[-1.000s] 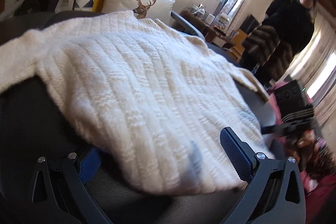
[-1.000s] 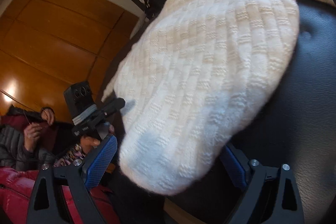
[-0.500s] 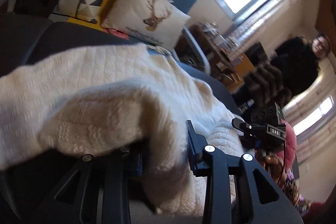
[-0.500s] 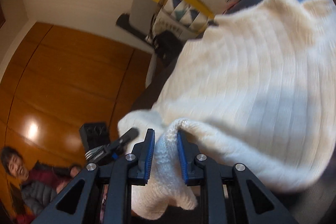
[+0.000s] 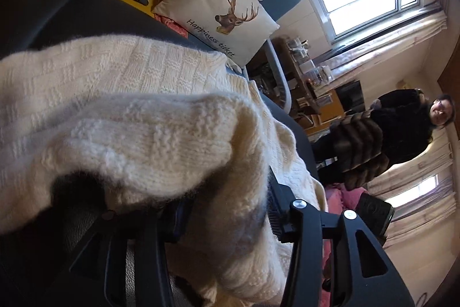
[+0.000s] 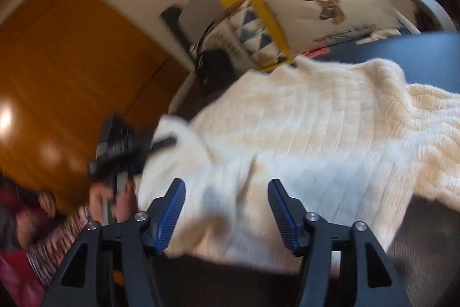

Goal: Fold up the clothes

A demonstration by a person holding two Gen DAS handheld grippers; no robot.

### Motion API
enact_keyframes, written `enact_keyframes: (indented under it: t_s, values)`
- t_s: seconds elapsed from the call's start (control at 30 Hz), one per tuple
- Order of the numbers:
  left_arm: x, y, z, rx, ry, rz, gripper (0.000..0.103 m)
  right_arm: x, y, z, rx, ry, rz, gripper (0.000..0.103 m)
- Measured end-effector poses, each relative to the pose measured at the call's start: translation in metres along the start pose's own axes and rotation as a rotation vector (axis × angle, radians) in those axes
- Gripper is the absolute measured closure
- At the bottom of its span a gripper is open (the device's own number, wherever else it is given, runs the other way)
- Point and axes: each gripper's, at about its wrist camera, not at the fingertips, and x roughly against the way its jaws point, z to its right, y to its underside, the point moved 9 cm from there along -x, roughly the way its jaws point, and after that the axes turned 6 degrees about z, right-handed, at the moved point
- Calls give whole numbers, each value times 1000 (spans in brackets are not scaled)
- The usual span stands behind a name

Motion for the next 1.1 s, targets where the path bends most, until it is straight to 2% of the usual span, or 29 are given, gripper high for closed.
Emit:
enact_keyframes:
  t_s: [0.07,0.17,0.23,0.43,0.47,0.5,0.53,0.57,0.6,0.67,0.87,1.1]
  values:
    - [1,5,0,2,13,-3,44,-4,18,-7,35,21,-26,40]
    - [3,11,0,5,31,-7,43,-9,25,-11,64,47,-1,40]
    - [9,15,-1,7,41,-18,43,-18,28,-13,72,44,-22,40]
    - [5,20,-2,-32,-8,-12,39,-60,34,-21,67,16,-80,40]
    - [4,21,-2,-43,-23,-11,39,-67,35,-22,65,11,-89,47]
    - [3,22,-1,-55,-38,-9,39,-73,36,-23,64,5,-98,69]
    - [2,23,0,-67,-52,-8,39,-80,38,-23,55,10,-118,83]
    - [2,24,0,-77,-65,-8,41,-85,41,-21,39,22,-146,90]
    - [4,25,1,-85,-70,-16,57,-88,42,-20,26,22,-155,92]
    - [7,29,1,-99,-80,-32,75,-83,38,-21,18,15,-130,93]
    - [20,41,4,-141,-105,-79,83,-43,26,-26,-19,-23,-46,93]
    - [44,78,15,-63,-38,-185,84,12,22,-53,-83,-179,-17,93]
